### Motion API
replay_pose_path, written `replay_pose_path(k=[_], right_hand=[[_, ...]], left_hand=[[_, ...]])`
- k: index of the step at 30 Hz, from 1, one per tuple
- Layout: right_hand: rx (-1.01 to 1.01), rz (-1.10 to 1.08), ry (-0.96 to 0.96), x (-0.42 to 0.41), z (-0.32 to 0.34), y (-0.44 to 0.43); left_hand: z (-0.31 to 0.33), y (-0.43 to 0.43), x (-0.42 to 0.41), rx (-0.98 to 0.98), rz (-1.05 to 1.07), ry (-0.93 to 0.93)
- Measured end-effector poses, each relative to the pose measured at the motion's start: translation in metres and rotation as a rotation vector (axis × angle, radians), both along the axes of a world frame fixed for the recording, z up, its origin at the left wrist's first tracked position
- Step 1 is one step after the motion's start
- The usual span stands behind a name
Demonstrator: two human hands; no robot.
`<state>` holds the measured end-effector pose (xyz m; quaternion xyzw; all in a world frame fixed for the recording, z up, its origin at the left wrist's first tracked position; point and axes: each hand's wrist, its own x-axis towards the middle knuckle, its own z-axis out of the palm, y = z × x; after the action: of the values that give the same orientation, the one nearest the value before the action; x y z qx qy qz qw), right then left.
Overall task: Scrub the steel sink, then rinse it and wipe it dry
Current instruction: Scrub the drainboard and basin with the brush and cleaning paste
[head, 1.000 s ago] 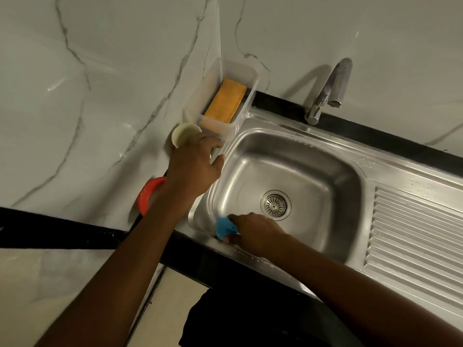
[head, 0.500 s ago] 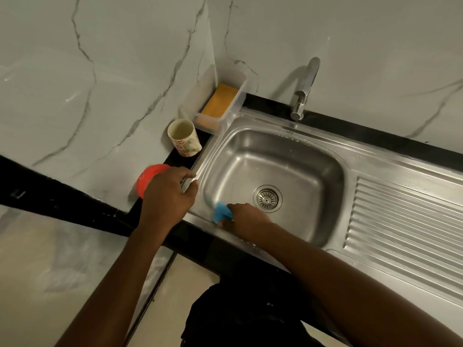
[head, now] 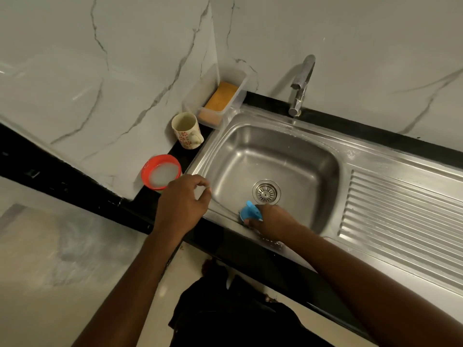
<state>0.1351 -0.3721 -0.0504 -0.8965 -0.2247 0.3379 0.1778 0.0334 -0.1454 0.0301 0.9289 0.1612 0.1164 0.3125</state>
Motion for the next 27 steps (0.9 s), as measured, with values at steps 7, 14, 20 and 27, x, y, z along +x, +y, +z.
replay_pose_path(k=[7, 14, 20, 27], right_hand=[[0.057, 0.006, -0.022, -0.003, 0.002, 0.076], [0.222, -0.1, -0.085, 0.033, 0.047, 0.111], [0.449, 0.024, -0.212, 0.031, 0.086, 0.186], [0.223, 0.242, -0.241, 0.021, 0.066, 0.247]], left_hand=[[0.003, 0.039, -0.004, 0.01, 0.016, 0.011], [0.0, 0.101, -0.017, 0.029, 0.084, 0.03], [-0.005, 0.134, -0.024, -0.02, 0.103, 0.067], [-0.014, 0.152, -0.027, -0.14, 0.077, 0.096]])
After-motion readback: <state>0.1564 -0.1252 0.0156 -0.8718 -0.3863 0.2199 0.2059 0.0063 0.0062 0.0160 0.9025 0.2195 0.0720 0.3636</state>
